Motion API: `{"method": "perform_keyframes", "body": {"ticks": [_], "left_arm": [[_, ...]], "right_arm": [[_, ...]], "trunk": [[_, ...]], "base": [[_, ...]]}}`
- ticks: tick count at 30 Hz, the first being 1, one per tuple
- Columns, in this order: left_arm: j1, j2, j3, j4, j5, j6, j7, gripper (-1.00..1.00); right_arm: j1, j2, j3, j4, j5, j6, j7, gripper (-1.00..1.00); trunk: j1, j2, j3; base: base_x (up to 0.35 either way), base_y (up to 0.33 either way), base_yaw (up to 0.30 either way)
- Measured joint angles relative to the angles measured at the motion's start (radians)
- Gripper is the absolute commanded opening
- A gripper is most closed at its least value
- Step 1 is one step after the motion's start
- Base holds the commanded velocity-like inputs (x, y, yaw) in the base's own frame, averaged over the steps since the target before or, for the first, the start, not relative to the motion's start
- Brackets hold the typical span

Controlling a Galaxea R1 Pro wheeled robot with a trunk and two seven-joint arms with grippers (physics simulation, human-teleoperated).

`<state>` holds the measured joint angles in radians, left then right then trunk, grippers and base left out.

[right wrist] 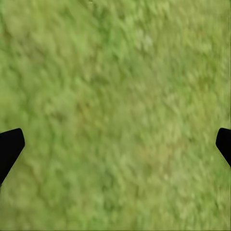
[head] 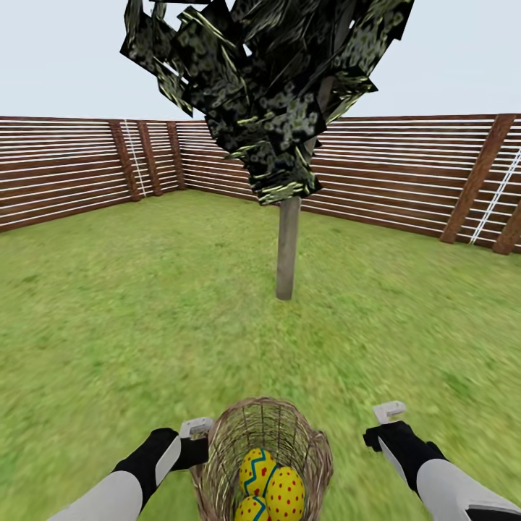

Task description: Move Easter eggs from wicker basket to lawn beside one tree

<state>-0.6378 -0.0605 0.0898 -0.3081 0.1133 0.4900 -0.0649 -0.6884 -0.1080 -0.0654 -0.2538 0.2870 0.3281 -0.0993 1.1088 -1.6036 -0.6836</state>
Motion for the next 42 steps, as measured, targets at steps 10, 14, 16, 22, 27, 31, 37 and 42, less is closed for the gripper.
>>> {"method": "perform_keyframes", "body": {"ticks": [10, 14, 16, 22, 27, 31, 37, 42], "left_arm": [[0.000, 0.000, 0.000, 0.000, -0.001, 0.000, -0.001, -1.00], [0.000, 0.000, 0.000, 0.000, 0.000, 0.000, -0.001, -1.00], [0.000, 0.000, 0.000, 0.000, 0.000, 0.000, -0.002, -1.00], [0.000, 0.000, 0.000, 0.000, 0.000, 0.000, -0.003, -1.00], [0.000, 0.000, 0.000, 0.000, 0.000, 0.000, -0.003, -1.00], [0.000, 0.000, 0.000, -0.001, 0.000, 0.000, -0.003, -1.00], [0.000, 0.000, 0.000, -0.001, 0.000, 0.000, -0.003, -1.00], [0.000, 0.000, 0.000, -0.001, -0.001, 0.000, -0.003, -1.00]], "right_arm": [[0.000, 0.000, -0.001, 0.000, 0.000, 0.000, -0.001, 1.00], [0.000, 0.000, 0.000, 0.001, 0.000, 0.000, 0.000, 1.00], [0.000, 0.000, 0.000, 0.001, 0.000, 0.000, 0.000, 1.00], [0.000, -0.001, -0.001, 0.001, 0.000, 0.000, -0.001, 1.00], [0.000, -0.001, -0.001, 0.001, 0.000, 0.000, 0.001, 1.00], [0.000, -0.001, -0.001, 0.000, -0.001, 0.000, 0.000, 1.00], [0.000, -0.002, -0.001, 0.000, -0.002, 0.000, 0.000, 1.00], [0.000, -0.002, -0.001, 0.000, -0.002, 0.000, 0.000, 1.00]], "trunk": [[0.000, 0.000, 0.000], [0.000, 0.000, 0.000], [0.000, 0.000, 0.000], [0.000, 0.000, 0.000], [0.000, 0.000, 0.000], [0.000, 0.000, 0.000], [0.000, 0.000, -0.006], [0.000, 0.000, -0.014]], "base": [[0.322, 0.000, 0.000], [0.322, 0.000, 0.000], [0.322, 0.000, 0.000], [0.322, 0.000, 0.000], [0.322, 0.000, 0.000], [0.322, 0.000, 0.000], [0.322, 0.000, 0.000], [0.322, 0.000, 0.000]]}}
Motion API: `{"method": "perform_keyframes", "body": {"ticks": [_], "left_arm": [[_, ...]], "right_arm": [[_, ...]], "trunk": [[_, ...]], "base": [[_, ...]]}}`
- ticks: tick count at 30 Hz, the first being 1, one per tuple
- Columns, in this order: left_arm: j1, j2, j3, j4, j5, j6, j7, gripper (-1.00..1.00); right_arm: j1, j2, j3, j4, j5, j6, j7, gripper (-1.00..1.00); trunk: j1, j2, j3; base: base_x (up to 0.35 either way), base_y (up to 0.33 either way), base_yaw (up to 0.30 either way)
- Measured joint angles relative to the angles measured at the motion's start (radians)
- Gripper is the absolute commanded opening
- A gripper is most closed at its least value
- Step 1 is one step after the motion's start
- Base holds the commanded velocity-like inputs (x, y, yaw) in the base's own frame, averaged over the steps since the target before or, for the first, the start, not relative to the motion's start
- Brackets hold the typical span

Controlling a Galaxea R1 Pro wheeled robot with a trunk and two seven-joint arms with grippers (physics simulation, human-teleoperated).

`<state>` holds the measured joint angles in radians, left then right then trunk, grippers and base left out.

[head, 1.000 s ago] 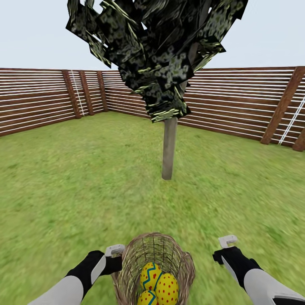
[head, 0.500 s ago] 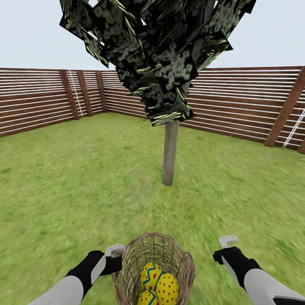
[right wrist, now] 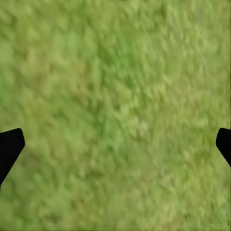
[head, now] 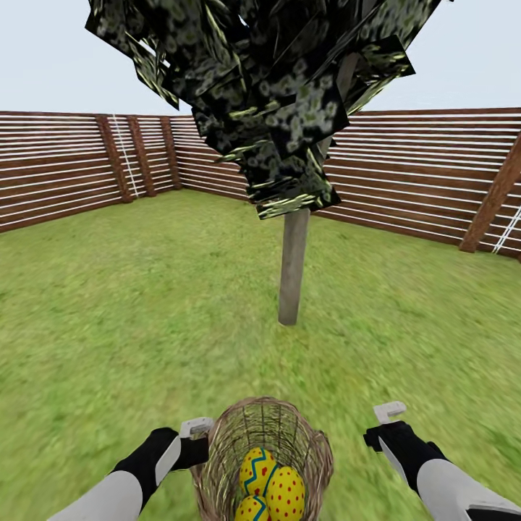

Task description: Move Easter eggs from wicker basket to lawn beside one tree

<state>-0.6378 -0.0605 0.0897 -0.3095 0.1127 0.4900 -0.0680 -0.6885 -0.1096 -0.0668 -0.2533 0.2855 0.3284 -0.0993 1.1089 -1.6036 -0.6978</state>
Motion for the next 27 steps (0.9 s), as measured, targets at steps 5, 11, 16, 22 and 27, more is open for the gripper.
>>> {"method": "perform_keyframes", "body": {"ticks": [5, 11, 16, 22, 27], "left_arm": [[0.000, 0.000, 0.000, 0.000, 0.000, 0.000, 0.000, -1.00], [0.000, 0.000, 0.000, 0.000, 0.000, 0.000, 0.000, -1.00], [0.000, 0.000, 0.000, 0.000, 0.000, 0.000, 0.000, -1.00], [0.000, 0.000, 0.000, 0.000, 0.000, 0.000, 0.000, -1.00], [0.012, 0.007, -0.004, 0.002, -0.020, -0.003, 0.000, -1.00]], "right_arm": [[0.000, 0.000, 0.000, -0.001, 0.000, 0.000, 0.000, 1.00], [0.001, 0.000, 0.000, -0.001, 0.000, 0.000, -0.001, 1.00], [0.000, 0.000, 0.000, -0.001, 0.000, 0.000, -0.001, 1.00], [0.000, 0.001, 0.000, 0.001, 0.002, -0.001, -0.001, 1.00], [0.004, 0.002, 0.000, 0.008, -0.007, -0.012, 0.001, 1.00]], "trunk": [[0.000, 0.000, -0.008], [0.000, 0.000, -0.013], [0.000, 0.000, -0.017], [0.000, 0.000, -0.018], [0.000, 0.000, -0.018]], "base": [[0.322, 0.000, 0.000], [0.322, 0.000, 0.000], [0.322, 0.000, 0.000], [0.322, 0.000, 0.000], [0.070, 0.000, 0.000]]}}
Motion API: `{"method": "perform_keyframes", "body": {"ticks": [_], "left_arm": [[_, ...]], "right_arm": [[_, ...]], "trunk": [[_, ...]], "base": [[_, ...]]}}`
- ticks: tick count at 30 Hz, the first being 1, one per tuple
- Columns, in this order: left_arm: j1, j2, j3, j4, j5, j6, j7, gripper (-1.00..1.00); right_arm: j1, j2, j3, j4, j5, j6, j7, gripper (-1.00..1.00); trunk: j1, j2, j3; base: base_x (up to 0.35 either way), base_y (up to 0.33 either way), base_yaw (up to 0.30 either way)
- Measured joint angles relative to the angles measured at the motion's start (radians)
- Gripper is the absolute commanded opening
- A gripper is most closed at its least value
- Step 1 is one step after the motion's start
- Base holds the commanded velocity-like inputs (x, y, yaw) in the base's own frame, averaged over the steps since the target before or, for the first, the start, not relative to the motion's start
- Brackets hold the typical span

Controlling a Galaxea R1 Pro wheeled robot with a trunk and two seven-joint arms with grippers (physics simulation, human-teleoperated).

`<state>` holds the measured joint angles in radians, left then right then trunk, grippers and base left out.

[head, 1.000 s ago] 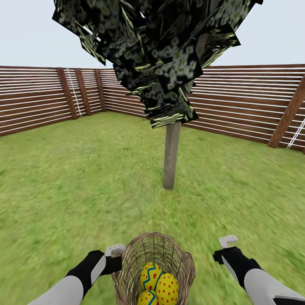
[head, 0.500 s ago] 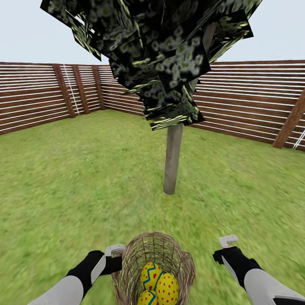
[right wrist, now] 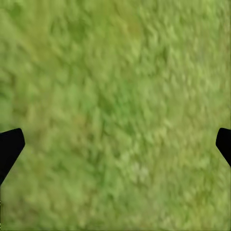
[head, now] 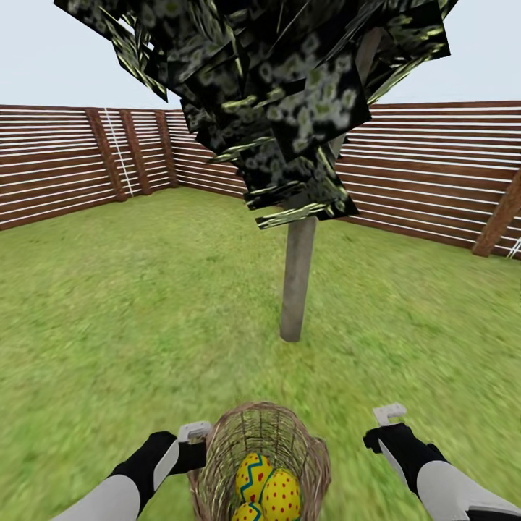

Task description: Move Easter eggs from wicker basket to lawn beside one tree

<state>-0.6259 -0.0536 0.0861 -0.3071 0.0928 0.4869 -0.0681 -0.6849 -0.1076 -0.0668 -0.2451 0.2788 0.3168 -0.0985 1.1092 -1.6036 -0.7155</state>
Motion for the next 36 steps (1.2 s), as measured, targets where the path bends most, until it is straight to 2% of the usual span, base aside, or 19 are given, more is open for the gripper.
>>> {"method": "perform_keyframes", "body": {"ticks": [10, 12, 13, 15, 18, 33, 36], "left_arm": [[0.005, 0.001, -0.001, -0.001, -0.022, 0.000, -0.001, -1.00], [0.005, 0.001, 0.002, -0.001, 0.027, 0.000, -0.001, -1.00], [0.005, 0.001, 0.006, -0.002, 0.031, 0.000, -0.001, -1.00], [0.005, 0.001, -0.004, -0.001, 0.009, 0.000, 0.000, -1.00], [0.005, -0.001, 0.001, -0.001, 0.021, 0.000, -0.001, -1.00], [0.005, -0.001, -0.001, -0.001, 0.016, 0.000, -0.001, -1.00], [0.005, -0.001, -0.001, -0.001, 0.018, 0.000, -0.001, -1.00]], "right_arm": [[0.009, 0.001, 0.000, 0.009, 0.002, -0.006, 0.001, 1.00], [0.009, 0.001, 0.000, 0.009, 0.002, -0.006, 0.000, 1.00], [0.009, 0.001, 0.000, 0.009, 0.002, -0.006, 0.000, 1.00], [0.009, 0.001, 0.000, 0.009, 0.002, -0.006, 0.000, 1.00], [0.009, 0.001, 0.000, 0.009, 0.002, -0.006, 0.001, 1.00], [0.009, 0.001, 0.000, 0.009, -0.001, -0.006, 0.000, 1.00], [0.009, 0.001, 0.000, 0.009, -0.001, -0.006, 0.000, 1.00]], "trunk": [[0.000, 0.000, 0.000], [0.000, 0.000, 0.000], [0.000, 0.000, 0.000], [0.000, 0.000, 0.000], [0.000, 0.000, 0.000], [0.000, 0.000, 0.000], [0.000, 0.000, 0.000]], "base": [[0.320, 0.000, 0.000], [0.325, 0.000, 0.000], [0.325, 0.000, 0.000], [0.325, 0.000, 0.000], [0.325, 0.000, 0.000], [0.322, 0.000, 0.000], [0.041, 0.000, 0.000]]}}
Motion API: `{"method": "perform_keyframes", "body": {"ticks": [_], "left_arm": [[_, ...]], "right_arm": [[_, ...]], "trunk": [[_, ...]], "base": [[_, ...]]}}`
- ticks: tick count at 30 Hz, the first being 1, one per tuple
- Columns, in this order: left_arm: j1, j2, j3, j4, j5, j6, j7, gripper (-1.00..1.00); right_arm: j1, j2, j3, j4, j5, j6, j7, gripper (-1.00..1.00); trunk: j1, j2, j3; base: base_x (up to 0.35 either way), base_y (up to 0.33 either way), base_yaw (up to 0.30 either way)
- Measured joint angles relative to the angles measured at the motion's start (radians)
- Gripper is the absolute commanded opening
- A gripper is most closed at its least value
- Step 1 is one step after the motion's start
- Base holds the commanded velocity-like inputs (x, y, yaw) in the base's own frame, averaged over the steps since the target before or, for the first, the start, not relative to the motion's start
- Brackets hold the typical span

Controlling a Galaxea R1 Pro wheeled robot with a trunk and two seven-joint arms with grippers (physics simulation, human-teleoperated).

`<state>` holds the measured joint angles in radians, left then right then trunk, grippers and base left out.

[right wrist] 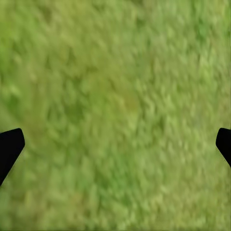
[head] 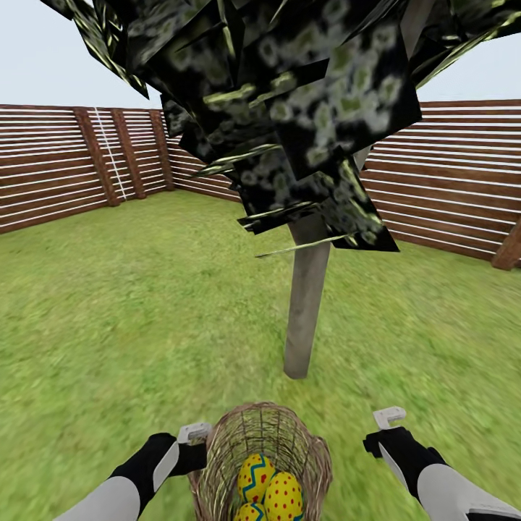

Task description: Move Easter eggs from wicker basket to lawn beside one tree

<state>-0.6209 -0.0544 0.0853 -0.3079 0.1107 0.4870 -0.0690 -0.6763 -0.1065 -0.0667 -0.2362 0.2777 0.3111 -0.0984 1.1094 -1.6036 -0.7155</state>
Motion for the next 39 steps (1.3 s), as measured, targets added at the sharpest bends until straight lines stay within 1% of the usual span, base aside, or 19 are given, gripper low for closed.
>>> {"method": "perform_keyframes", "body": {"ticks": [13, 16, 20, 22, 23, 24, 26, 29, 32, 34, 35, 38, 39], "left_arm": [[0.000, -0.001, 0.003, -0.018, -0.002, 0.002, 0.009, -1.00], [0.000, -0.003, 0.004, -0.040, 0.001, 0.003, 0.010, -1.00], [0.000, -0.002, 0.004, -0.044, -0.002, 0.005, 0.014, -1.00], [-0.002, -0.001, 0.005, -0.066, -0.005, 0.007, 0.016, -1.00], [-0.003, -0.002, 0.011, -0.076, 0.000, 0.009, 0.024, -1.00], [-0.007, -0.003, 0.012, -0.079, 0.005, 0.010, 0.045, -1.00], [-0.009, -0.003, 0.004, -0.078, -0.016, 0.010, 0.068, -1.00], [-0.019, -0.003, 0.009, -0.079, 0.009, 0.011, 0.073, -1.00], [-0.033, -0.003, 0.007, -0.079, 0.004, 0.012, 0.078, -1.00], [-0.038, -0.003, 0.007, -0.077, 0.029, 0.012, 0.079, -1.00], [-0.043, -0.003, 0.009, -0.077, 0.033, 0.012, 0.079, -1.00], [-0.056, -0.003, 0.009, -0.071, 0.028, 0.013, 0.079, -1.00], [-0.064, -0.003, 0.011, -0.067, 0.021, 0.013, 0.079, -1.00]], "right_arm": [[0.001, 0.000, 0.000, 0.000, 0.003, 0.000, 0.000, 1.00], [0.001, 0.000, 0.000, 0.000, 0.003, 0.000, 0.000, 1.00], [0.001, 0.000, 0.000, 0.000, 0.003, 0.000, 0.000, 1.00], [0.002, 0.000, 0.000, 0.000, 0.002, 0.000, 0.000, 1.00], [0.002, 0.000, 0.000, 0.000, 0.002, 0.000, 0.000, 1.00], [0.002, 0.000, 0.000, 0.000, 0.002, 0.000, 0.000, 1.00], [0.002, 0.000, 0.000, 0.000, 0.002, 0.000, 0.000, 1.00], [0.002, 0.000, 0.000, 0.000, 0.002, 0.000, 0.000, 1.00], [0.002, 0.000, 0.000, 0.000, 0.002, 0.000, -0.001, 1.00], [0.002, 0.000, 0.000, 0.000, 0.003, 0.000, 0.000, 1.00], [0.002, 0.000, 0.000, 0.000, 0.003, 0.000, 0.000, 1.00], [0.002, 0.000, 0.000, 0.000, 0.003, -0.001, 0.000, 1.00], [0.002, 0.000, 0.000, 0.000, 0.003, -0.001, 0.000, 1.00]], "trunk": [[0.000, 0.000, 0.000], [0.000, 0.000, 0.000], [0.000, 0.000, 0.000], [0.000, 0.000, 0.000], [0.000, 0.000, 0.000], [0.000, 0.000, 0.000], [0.000, 0.000, 0.000], [0.000, 0.000, 0.000], [0.000, 0.000, 0.000], [0.000, 0.000, 0.000], [0.000, 0.000, 0.000], [0.000, 0.000, 0.000], [0.000, 0.000, 0.000]], "base": [[0.000, 0.000, 0.000], [0.000, 0.000, 0.000], [0.000, 0.000, 0.000], [0.000, 0.000, 0.000], [0.000, 0.000, 0.000], [0.000, 0.000, 0.000], [0.000, 0.000, 0.000], [0.000, 0.000, 0.000], [0.000, 0.000, 0.000], [0.000, 0.000, 0.000], [0.000, 0.000, 0.000], [0.000, 0.000, 0.000], [0.000, 0.000, 0.000]]}}
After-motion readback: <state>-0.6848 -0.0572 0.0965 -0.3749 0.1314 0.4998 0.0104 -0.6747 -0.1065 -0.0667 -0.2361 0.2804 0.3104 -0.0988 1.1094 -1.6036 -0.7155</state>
